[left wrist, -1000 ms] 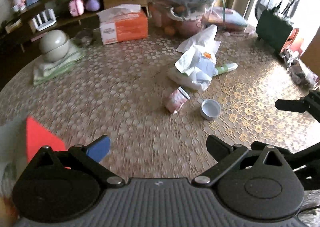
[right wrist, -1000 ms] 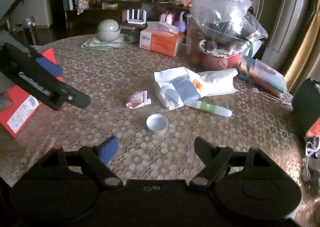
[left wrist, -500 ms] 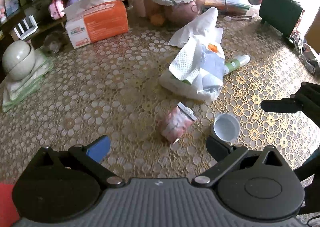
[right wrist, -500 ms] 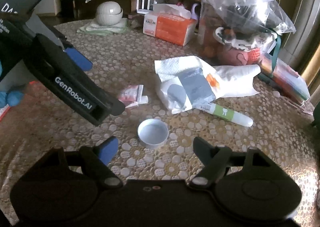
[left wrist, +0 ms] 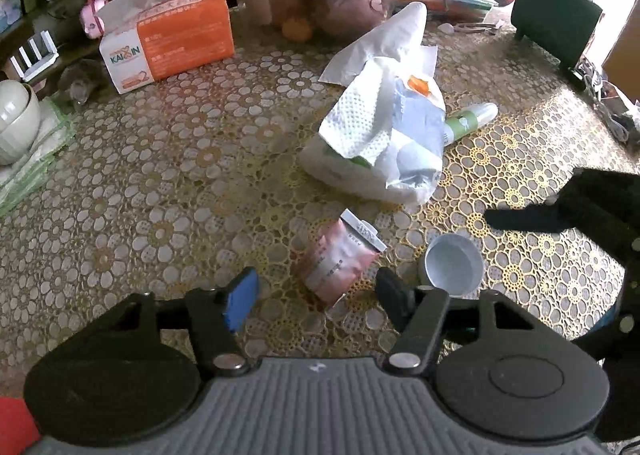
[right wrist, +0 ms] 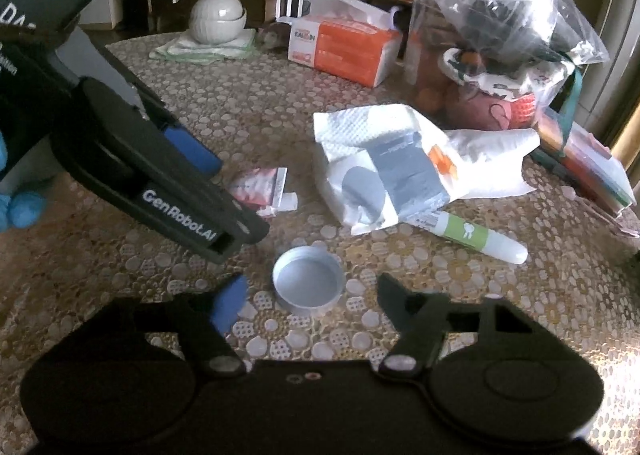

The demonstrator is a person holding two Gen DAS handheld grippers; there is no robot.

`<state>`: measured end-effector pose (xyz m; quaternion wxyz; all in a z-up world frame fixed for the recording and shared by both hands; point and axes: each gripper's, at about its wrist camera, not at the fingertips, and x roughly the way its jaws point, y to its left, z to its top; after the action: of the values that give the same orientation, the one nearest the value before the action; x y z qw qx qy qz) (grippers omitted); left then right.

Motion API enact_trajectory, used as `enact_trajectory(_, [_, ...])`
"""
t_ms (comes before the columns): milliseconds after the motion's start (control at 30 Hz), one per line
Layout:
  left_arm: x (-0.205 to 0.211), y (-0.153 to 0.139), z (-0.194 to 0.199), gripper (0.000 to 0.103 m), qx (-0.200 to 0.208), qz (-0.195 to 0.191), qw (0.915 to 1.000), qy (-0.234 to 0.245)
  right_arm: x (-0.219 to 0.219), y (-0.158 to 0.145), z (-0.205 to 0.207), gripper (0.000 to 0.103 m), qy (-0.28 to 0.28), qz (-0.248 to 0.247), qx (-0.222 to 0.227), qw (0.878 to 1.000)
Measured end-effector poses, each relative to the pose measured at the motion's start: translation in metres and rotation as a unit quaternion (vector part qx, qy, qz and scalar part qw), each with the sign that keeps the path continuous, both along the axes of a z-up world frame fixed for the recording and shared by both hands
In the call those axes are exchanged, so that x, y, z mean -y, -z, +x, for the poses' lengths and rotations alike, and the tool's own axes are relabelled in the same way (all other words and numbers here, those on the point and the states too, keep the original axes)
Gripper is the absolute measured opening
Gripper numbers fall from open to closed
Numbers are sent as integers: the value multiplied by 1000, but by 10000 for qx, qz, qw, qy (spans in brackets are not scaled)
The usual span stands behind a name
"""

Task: Organize objects
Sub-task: 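Withdraw both tools toward the pink packet and white cup lid, then grasp the white cup lid with the right tool while the left grasps the pink packet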

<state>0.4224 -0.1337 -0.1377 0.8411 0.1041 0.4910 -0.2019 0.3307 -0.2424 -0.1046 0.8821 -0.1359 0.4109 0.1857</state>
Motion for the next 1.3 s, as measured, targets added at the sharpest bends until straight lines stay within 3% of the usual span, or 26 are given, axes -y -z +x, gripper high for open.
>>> enact_trajectory(67, [1,0,0,60,16,-43,10000,29,-1,1,1,58,-1,8,10,10000])
enact_trajectory(233, [1,-2,-3,32,137,3,9999,0,-2,1,1,43,-49,50,23,10000])
enact_trajectory(267, [1,-2,-3,32,135,11,9999,-20,-3,0,0,38,-52,52,25,10000])
enact_trajectory(333, [-1,-3,-4,21,120,24,9999,-37,-4,0,-1,39,8,11,36,10000])
enact_trajectory(567, [-13,-9,-16,15,115,31,9998,-135,-2,-5,-12,39,171,24,11,9999])
enact_trajectory(667, [-15,-13,-17,15,-24,-225,9997,-39,-2,-7,-19,39,193,-2,0,9998])
enact_trajectory(767, [-14,-13,-15,18,-172,-354,9992,57,0,-8,-23,39,216,10,-16,9998])
enact_trajectory(800, [-13,-13,-15,25,-181,-314,9993,57,1,-8,-23,39,224,28,-34,9997])
enact_trajectory(867, [-11,-11,-13,40,-179,-260,9995,40,3,-8,-23,39,232,52,-66,9997])
enact_trajectory(900, [-11,-10,-12,63,-154,-251,9996,30,4,-8,-23,39,229,57,-76,9997])
enact_trajectory(933, [-11,-11,-11,72,-93,-276,9996,42,4,-8,-22,39,218,70,-90,9997])
enact_trajectory(1300, [2,4,8,71,247,-152,9996,54,4,-6,-22,39,97,146,-136,9998])
